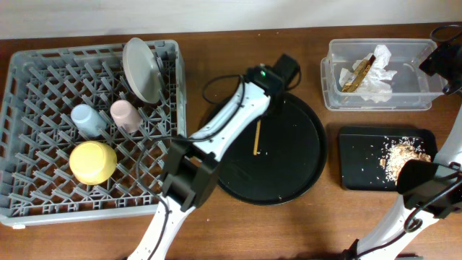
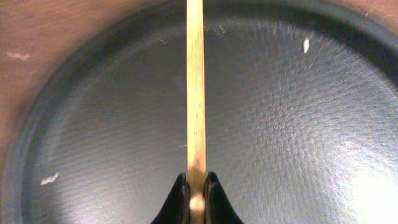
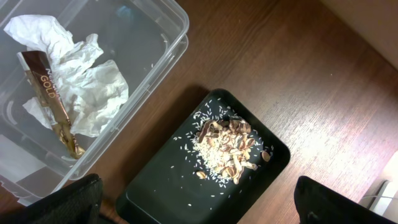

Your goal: Sort waste into correct bins and load items into the dishwasher rack

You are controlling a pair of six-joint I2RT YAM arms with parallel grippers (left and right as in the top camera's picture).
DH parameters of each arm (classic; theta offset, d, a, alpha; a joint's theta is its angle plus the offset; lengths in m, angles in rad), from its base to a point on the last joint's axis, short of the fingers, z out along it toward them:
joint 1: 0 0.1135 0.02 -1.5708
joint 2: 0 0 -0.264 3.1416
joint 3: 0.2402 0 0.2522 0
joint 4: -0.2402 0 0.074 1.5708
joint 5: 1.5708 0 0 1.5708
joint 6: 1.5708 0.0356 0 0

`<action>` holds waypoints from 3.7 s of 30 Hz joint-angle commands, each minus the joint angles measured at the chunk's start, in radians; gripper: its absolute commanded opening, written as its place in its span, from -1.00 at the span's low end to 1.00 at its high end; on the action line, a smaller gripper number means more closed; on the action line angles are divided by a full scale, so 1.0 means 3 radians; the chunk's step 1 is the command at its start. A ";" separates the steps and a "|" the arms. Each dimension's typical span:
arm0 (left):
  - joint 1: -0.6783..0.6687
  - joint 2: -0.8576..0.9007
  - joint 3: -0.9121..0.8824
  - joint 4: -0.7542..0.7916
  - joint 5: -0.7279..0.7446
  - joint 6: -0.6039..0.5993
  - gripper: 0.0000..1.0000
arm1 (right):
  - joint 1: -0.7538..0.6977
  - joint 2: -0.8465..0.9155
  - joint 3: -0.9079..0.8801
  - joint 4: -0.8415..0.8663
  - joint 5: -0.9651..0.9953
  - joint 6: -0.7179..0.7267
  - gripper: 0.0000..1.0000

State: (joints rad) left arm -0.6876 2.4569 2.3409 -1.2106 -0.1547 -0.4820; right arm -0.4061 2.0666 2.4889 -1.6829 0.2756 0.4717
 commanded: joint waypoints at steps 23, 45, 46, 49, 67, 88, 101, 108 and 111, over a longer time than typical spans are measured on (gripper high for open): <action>0.1673 -0.0647 -0.0458 -0.0201 0.0225 0.1064 -0.96 | 0.0000 0.0011 0.0001 -0.0004 0.0043 0.0028 0.97; 0.1642 -0.0676 0.0159 -0.0734 0.0614 0.1040 -0.46 | 0.0000 0.0011 0.0000 -0.0004 0.0043 0.0028 0.97; 0.1631 -0.0685 0.0263 -0.0811 0.0764 0.1041 -0.45 | 0.0000 0.0011 0.0000 -0.0004 0.0043 0.0028 0.97; 0.1574 -0.0696 0.0542 -0.1050 0.1328 0.1043 0.25 | 0.0000 0.0011 0.0000 -0.0004 0.0043 0.0028 0.97; 0.0009 -0.0420 0.0584 -0.0610 0.1133 0.1422 0.90 | 0.0000 0.0011 0.0000 -0.0004 0.0043 0.0028 0.97; 0.0254 -0.0760 0.0585 -0.1428 0.0725 0.1062 0.99 | 0.0000 0.0011 0.0000 -0.0003 0.0043 0.0028 0.97; 0.0332 -0.2356 0.0183 -0.1592 0.0515 0.1073 0.99 | 0.0000 0.0011 0.0000 -0.0004 0.0043 0.0028 0.97; 0.0332 -0.3123 -0.0827 -0.1591 0.0525 0.1073 0.99 | 0.0000 0.0011 0.0000 -0.0004 0.0043 0.0028 0.97; 0.0332 -0.3142 -0.0851 -0.1591 0.0526 0.1073 0.99 | 0.0000 0.0011 0.0000 -0.0004 0.0043 0.0028 0.97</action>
State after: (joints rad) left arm -0.5877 1.5337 2.1017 -1.6909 0.0135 -0.1543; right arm -0.4061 2.0666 2.4886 -1.6829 0.2760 0.4713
